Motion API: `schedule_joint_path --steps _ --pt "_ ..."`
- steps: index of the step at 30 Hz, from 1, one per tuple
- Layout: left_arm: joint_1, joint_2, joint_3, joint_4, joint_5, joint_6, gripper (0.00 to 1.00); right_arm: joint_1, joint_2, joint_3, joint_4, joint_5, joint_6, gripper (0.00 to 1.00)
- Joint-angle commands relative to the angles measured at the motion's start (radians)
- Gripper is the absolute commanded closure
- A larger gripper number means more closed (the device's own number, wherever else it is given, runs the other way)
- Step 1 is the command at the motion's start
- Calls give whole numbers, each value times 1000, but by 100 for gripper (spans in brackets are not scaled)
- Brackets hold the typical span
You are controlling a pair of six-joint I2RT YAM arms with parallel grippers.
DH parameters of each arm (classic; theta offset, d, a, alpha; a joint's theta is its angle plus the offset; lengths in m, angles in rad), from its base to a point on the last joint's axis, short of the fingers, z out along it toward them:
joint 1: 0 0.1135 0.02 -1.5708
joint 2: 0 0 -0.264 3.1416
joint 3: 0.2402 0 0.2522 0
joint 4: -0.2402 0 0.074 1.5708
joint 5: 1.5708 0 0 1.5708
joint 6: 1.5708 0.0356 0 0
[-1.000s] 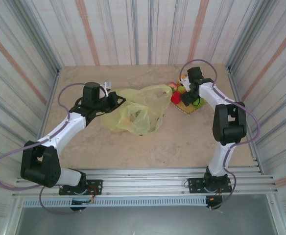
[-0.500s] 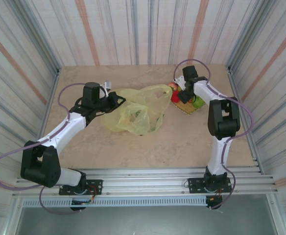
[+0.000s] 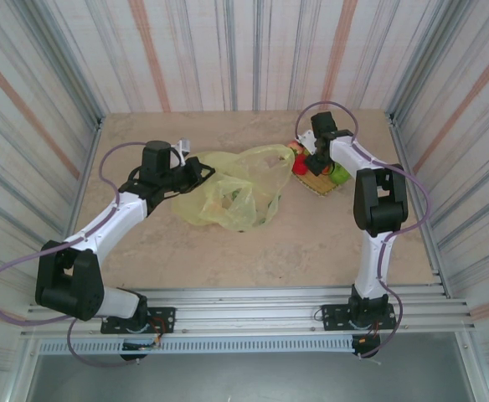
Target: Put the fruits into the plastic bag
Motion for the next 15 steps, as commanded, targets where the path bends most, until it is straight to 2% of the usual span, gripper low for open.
schedule_joint_path --steps 1,15 --pt "3 11 0 -16 6 -14 100 -1 31 38 -48 -17 -10 28" --pt "4 14 -4 -12 9 -19 100 -15 53 78 -130 -69 0 24"
